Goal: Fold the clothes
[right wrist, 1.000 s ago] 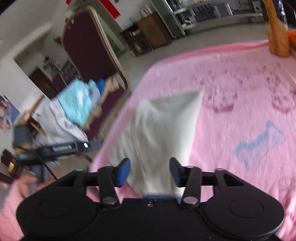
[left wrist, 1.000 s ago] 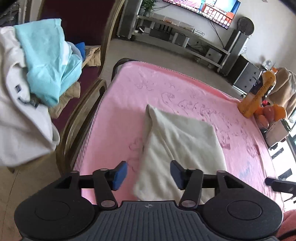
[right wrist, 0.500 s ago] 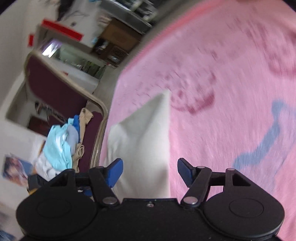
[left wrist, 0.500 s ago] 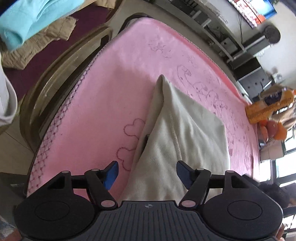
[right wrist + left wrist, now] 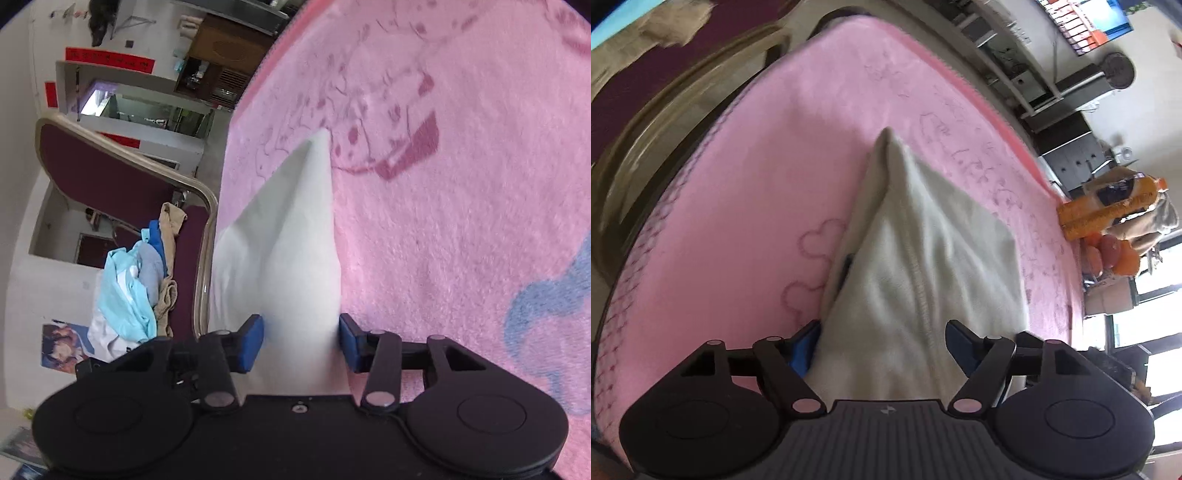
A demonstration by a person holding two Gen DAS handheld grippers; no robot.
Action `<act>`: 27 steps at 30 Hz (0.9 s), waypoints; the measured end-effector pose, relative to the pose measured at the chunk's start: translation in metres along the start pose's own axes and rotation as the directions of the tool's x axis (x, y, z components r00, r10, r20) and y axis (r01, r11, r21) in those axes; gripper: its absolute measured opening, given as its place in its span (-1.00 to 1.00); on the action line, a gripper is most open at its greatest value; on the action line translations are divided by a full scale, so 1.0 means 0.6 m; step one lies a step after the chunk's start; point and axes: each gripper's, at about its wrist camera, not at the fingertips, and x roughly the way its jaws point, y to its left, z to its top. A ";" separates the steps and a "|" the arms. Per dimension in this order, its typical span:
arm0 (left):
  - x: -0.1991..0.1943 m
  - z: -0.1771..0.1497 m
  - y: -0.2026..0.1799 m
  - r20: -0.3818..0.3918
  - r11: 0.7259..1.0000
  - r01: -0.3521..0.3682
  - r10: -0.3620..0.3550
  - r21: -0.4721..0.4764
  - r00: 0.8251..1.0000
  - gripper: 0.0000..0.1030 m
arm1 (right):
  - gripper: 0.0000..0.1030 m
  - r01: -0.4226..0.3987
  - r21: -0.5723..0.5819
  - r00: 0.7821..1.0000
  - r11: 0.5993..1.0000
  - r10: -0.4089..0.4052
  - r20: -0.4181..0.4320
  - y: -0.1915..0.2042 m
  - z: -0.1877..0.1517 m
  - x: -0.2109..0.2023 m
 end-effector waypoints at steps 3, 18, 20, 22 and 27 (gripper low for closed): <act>0.012 0.001 -0.012 0.006 1.000 -0.005 0.005 0.021 1.000 0.38 | -0.06 -0.021 0.005 1.000 1.000 0.021 0.009 0.000 -0.001 0.007; -0.075 -0.081 -0.126 0.201 0.951 -0.126 0.069 0.283 0.977 -0.70 | -0.59 0.121 -0.228 0.983 0.966 -0.084 0.163 0.102 -0.053 -0.064; -0.087 -0.103 -0.155 0.198 0.943 -0.088 0.024 0.322 0.980 -0.70 | -0.59 0.105 -0.241 0.981 0.965 -0.060 0.184 0.113 -0.062 -0.106; -0.094 -0.124 -0.187 0.192 0.927 -0.062 -0.011 0.369 0.981 -0.70 | -0.59 0.111 -0.239 0.976 0.965 -0.060 0.211 0.114 -0.071 -0.153; -0.045 -0.176 -0.308 0.124 0.878 0.025 -0.095 0.479 0.988 -0.70 | -0.59 0.148 -0.165 0.948 0.975 -0.093 0.303 0.082 -0.089 -0.280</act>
